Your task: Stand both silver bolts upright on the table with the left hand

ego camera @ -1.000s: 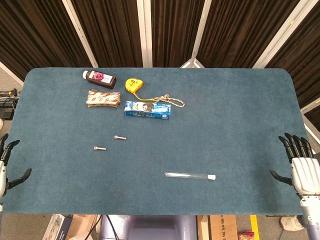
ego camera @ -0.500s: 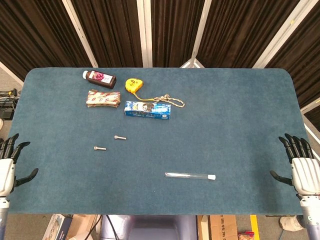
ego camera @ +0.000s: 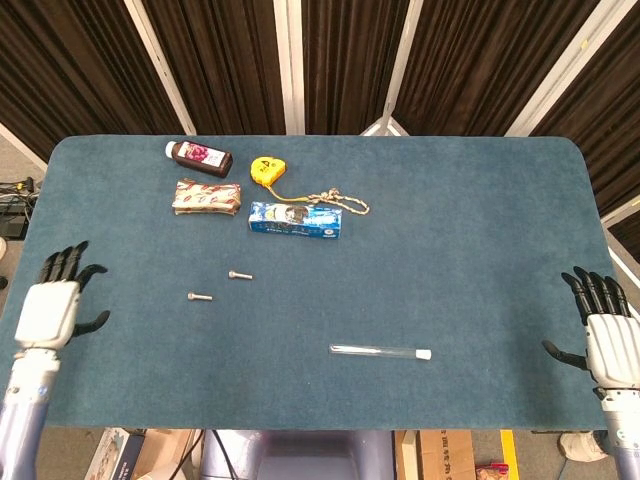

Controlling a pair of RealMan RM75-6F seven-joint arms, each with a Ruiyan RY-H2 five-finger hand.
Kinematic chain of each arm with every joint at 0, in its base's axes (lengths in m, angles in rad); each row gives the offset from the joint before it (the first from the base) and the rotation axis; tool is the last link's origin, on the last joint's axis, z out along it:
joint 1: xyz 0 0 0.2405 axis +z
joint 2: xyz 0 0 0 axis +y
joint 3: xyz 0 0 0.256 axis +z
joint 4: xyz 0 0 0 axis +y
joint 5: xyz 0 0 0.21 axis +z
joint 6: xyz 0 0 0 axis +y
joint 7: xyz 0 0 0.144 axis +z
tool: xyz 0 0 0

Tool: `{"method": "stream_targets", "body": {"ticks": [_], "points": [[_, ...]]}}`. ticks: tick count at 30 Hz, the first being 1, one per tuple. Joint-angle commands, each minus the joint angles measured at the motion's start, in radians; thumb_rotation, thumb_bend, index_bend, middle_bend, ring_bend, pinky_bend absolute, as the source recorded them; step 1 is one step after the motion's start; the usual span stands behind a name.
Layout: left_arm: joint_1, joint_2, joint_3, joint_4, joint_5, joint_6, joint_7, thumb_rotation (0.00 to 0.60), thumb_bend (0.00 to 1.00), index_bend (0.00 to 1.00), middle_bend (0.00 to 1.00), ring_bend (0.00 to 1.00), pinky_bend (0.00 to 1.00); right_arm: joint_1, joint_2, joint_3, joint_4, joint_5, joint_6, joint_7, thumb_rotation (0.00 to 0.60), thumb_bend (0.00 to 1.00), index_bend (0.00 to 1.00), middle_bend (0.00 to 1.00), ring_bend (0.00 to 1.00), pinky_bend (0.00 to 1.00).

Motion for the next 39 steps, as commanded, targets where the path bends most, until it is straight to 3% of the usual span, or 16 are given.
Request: {"method": "stream_targets", "body": {"ticks": [1,7,15,28,39], "points": [[-0.127,-0.046,-0.058,0.005,-0.117,-0.145,0.15,0.6,0.34,0.32,0.0,0.0,0.0,0.003,-0.003,-0.002,-0.001,0.004,-0.01,-0.008,0.6,0.11,0.12,0.09,0.05,0.0],[-0.238,-0.122,-0.085,0.002,-0.226,-0.23,0.293,0.6,0.36,0.34,0.0,0.0,0.0,0.007,-0.007,-0.004,0.0,0.012,-0.025,-0.024,0.6,0.11,0.12,0.09,0.05,0.0],[-0.32,-0.255,-0.087,0.04,-0.299,-0.219,0.405,0.6,0.37,0.36,0.0,0.0,0.0,0.005,-0.004,-0.002,0.001,0.019,-0.026,-0.022,0.6,0.11,0.12,0.09,0.05,0.0],[-0.481,-0.5,-0.165,0.248,-0.403,-0.183,0.543,0.6,0.37,0.37,0.0,0.0,0.0,0.008,-0.008,0.0,0.007,0.039,-0.045,-0.028,0.6,0.11,0.12,0.09,0.05,0.0],[-0.564,-0.624,-0.17,0.414,-0.479,-0.231,0.573,0.6,0.38,0.41,0.0,0.0,0.0,0.007,-0.009,0.004,0.007,0.057,-0.05,-0.042,0.6,0.11,0.12,0.09,0.05,0.0]]}}
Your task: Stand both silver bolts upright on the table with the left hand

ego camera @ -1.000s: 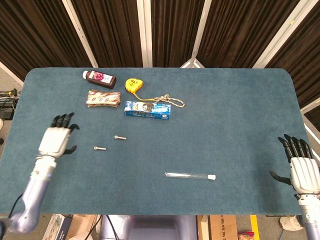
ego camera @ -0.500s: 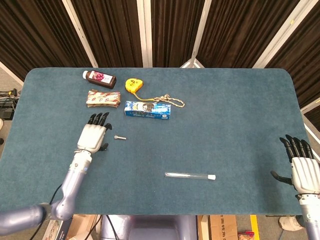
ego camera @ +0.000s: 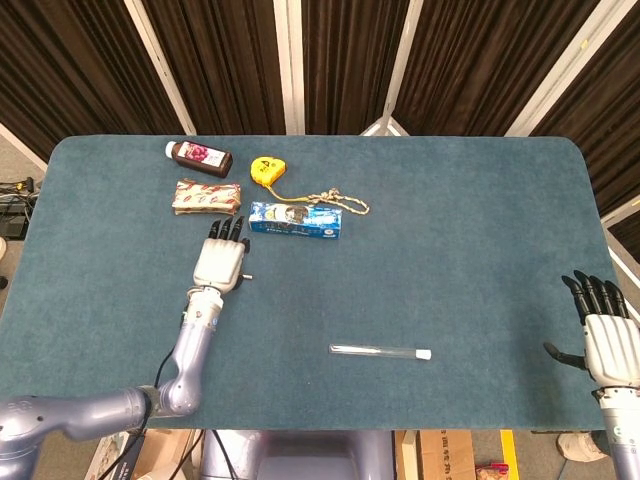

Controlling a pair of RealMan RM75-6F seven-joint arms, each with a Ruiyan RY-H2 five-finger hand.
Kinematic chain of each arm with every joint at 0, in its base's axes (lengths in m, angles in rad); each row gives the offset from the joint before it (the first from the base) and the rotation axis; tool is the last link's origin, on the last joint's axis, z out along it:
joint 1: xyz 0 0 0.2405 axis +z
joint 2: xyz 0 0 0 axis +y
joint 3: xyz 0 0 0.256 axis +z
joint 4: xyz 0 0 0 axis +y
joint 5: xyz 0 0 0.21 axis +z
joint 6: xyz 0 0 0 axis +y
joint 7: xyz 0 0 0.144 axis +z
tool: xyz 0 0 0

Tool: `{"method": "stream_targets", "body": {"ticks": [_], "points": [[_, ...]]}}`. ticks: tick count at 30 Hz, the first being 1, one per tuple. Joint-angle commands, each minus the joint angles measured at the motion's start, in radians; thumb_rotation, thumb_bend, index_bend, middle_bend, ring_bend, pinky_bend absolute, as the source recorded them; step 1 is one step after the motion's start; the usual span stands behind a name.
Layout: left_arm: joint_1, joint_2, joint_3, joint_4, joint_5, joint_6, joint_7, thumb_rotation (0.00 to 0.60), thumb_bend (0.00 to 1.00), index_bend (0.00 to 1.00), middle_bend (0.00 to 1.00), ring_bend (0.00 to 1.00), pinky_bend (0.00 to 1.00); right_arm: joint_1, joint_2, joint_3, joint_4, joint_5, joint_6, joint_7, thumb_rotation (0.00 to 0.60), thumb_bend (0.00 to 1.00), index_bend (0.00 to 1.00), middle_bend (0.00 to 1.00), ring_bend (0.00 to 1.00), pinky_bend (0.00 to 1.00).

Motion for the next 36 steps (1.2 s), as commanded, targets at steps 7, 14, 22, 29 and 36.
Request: {"method": "stream_targets", "body": {"ticks": [7,14,22,29,36], "points": [[-0.032,-0.074,0.028,0.085,0.002,-0.001,0.004,0.6,0.38,0.43,0.0,0.0,0.0,-0.002,0.001,0.002,-0.001,0.008,-0.002,-0.005,0.6,0.11,0.12,0.09,0.05,0.0],[-0.026,-0.086,0.04,0.101,0.005,0.017,-0.004,0.6,0.4,0.45,0.0,0.0,0.0,-0.007,0.006,0.004,-0.006,0.008,0.007,0.006,0.6,0.11,0.12,0.09,0.05,0.0],[-0.024,-0.089,0.054,0.105,0.028,0.035,-0.006,0.6,0.4,0.47,0.0,0.0,0.0,-0.002,0.002,0.003,-0.004,0.015,-0.01,0.006,0.6,0.11,0.12,0.09,0.05,0.0],[-0.024,-0.099,0.055,0.126,0.021,0.026,-0.01,0.6,0.43,0.49,0.0,0.0,0.0,-0.002,-0.002,0.008,-0.003,0.023,-0.01,0.006,0.6,0.11,0.12,0.09,0.05,0.0],[-0.027,-0.104,0.054,0.14,0.019,0.026,-0.003,0.6,0.46,0.51,0.0,0.0,0.0,-0.003,-0.002,0.009,-0.003,0.026,-0.012,0.009,0.6,0.11,0.12,0.09,0.05,0.0]]}}
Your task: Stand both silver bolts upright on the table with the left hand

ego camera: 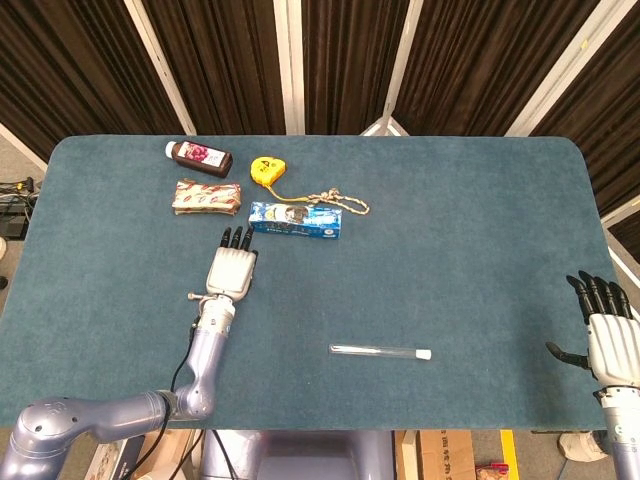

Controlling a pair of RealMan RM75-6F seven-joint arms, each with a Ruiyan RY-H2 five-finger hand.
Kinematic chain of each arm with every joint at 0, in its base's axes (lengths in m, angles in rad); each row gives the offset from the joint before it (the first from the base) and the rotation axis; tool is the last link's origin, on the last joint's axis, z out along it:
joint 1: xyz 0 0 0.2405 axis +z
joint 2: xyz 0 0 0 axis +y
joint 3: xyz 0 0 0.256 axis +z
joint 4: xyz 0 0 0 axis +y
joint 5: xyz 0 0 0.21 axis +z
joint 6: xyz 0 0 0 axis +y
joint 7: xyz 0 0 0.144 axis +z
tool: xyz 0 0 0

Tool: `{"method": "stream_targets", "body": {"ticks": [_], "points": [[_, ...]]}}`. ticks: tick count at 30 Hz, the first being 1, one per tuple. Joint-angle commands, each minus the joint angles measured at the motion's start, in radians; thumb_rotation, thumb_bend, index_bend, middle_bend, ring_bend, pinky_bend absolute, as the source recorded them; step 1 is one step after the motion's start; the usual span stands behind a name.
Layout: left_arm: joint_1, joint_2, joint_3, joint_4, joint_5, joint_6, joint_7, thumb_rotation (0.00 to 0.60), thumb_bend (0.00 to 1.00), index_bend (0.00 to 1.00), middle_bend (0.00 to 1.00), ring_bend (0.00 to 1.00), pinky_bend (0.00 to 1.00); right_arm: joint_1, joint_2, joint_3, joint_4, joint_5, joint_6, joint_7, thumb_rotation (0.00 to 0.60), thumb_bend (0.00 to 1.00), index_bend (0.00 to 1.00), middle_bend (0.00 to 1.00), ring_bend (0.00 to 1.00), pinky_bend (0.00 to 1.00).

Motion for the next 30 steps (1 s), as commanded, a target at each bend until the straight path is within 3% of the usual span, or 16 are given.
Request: {"method": "stream_targets", "body": {"ticks": [1,30], "points": [[0.0,-0.002,0.001,0.004,-0.005,0.003,0.01,0.6,0.46,0.52,0.0,0.0,0.0,0.0,-0.001,0.0,-0.001,0.001,-0.001,0.0,0.6,0.11,0.12,0.09,0.05,0.0],[-0.008,-0.025,-0.002,0.025,-0.02,-0.001,0.035,0.6,0.47,0.54,0.0,0.0,0.0,0.002,-0.001,0.002,0.0,0.01,-0.013,0.002,0.6,0.11,0.12,0.09,0.05,0.0]]}}
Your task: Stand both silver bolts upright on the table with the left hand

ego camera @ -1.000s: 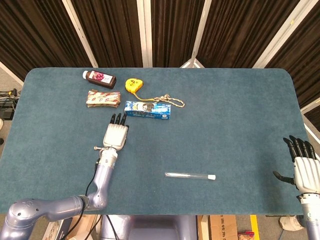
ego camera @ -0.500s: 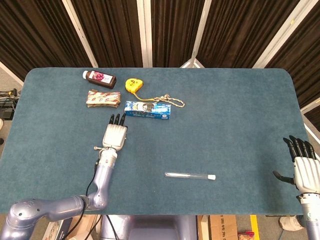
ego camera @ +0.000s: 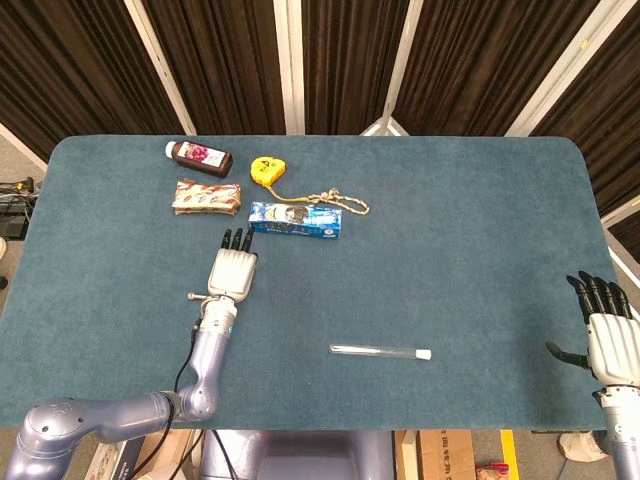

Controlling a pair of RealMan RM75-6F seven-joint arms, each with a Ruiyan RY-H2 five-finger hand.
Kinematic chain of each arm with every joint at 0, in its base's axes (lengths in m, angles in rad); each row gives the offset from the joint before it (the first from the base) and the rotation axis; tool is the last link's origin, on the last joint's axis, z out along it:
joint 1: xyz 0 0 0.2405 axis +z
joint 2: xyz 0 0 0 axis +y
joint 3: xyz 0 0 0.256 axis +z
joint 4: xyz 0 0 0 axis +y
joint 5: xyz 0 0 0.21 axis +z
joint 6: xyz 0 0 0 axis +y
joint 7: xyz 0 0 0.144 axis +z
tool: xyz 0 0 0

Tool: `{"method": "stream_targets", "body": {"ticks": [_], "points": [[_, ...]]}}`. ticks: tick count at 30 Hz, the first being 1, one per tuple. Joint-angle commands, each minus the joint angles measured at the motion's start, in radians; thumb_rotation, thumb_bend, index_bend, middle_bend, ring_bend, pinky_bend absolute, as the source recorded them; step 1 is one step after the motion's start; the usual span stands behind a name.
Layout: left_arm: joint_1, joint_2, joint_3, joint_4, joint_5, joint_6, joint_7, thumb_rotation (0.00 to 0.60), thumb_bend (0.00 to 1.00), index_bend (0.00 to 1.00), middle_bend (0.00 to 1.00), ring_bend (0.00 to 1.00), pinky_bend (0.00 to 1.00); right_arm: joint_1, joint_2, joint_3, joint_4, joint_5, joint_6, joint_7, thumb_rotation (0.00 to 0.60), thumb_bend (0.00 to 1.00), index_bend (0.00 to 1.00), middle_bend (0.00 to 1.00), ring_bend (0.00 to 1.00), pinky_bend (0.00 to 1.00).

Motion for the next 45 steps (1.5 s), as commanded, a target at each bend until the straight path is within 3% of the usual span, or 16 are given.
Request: {"method": "stream_targets", "body": {"ticks": [1,26,37,45], "points": [[-0.001,-0.001,-0.001,0.0,0.0,-0.001,0.001,0.6,0.47,0.54,0.0,0.0,0.0,-0.001,0.0,-0.001,-0.001,0.0,0.001,0.0,0.6,0.11,0.12,0.09,0.05,0.0],[0.001,0.011,-0.006,-0.025,-0.004,0.0,0.005,0.6,0.55,0.56,0.01,0.0,0.0,-0.001,0.006,-0.002,-0.008,0.001,-0.005,0.006,0.6,0.11,0.12,0.09,0.05,0.0],[0.02,0.081,-0.031,-0.14,0.015,0.03,-0.039,0.6,0.55,0.57,0.01,0.0,0.0,0.0,0.001,-0.004,-0.007,-0.004,-0.006,0.002,0.6,0.11,0.12,0.09,0.05,0.0],[0.06,0.139,-0.071,-0.231,0.001,-0.011,-0.194,0.6,0.55,0.57,0.01,0.0,0.0,0.001,0.0,-0.005,-0.01,-0.003,-0.008,-0.005,0.6,0.11,0.12,0.09,0.05,0.0]]}}
